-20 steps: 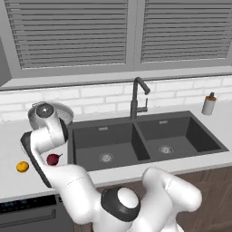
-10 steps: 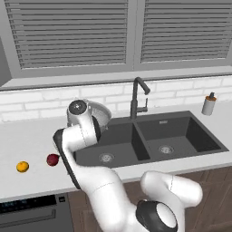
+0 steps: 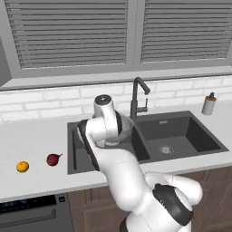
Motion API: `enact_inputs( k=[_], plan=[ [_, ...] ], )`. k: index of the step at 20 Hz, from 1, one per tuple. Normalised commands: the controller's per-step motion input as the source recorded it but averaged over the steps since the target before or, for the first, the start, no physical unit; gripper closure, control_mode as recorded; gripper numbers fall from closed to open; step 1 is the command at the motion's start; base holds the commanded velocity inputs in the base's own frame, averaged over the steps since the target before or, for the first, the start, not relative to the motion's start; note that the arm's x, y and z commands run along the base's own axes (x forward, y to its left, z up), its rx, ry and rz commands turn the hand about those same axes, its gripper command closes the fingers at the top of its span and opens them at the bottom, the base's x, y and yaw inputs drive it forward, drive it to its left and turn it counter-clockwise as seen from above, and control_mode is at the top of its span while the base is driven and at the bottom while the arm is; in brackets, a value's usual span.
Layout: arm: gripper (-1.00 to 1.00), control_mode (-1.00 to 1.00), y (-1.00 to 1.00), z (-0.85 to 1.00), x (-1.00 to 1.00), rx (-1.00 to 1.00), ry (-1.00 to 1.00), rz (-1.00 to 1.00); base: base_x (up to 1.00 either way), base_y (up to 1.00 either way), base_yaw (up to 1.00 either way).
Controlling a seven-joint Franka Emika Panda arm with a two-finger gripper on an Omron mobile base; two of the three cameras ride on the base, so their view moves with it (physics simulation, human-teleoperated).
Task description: Put the colander in the sink, put the tangerine, pear in the colander, and turn on the sink faucet and pour water over the colander.
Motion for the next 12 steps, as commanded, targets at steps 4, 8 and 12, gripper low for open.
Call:
enact_inputs(
  k=[4,8,12],
  plan=[
    [1.00,-1.00,0.00,-0.13,0.33,0.01,0.14,-0.37,0.00,0.00,0.00],
    [1.00,-1.00,0.02,-0.26,0.37,0.00,0.03,-0.30,0.00,0.00,0.00],
    [1.00,-1.00,0.32,-0.47,0.52,0.00,0.00,-0.29,0.00,0.00,0.00]
  ],
)
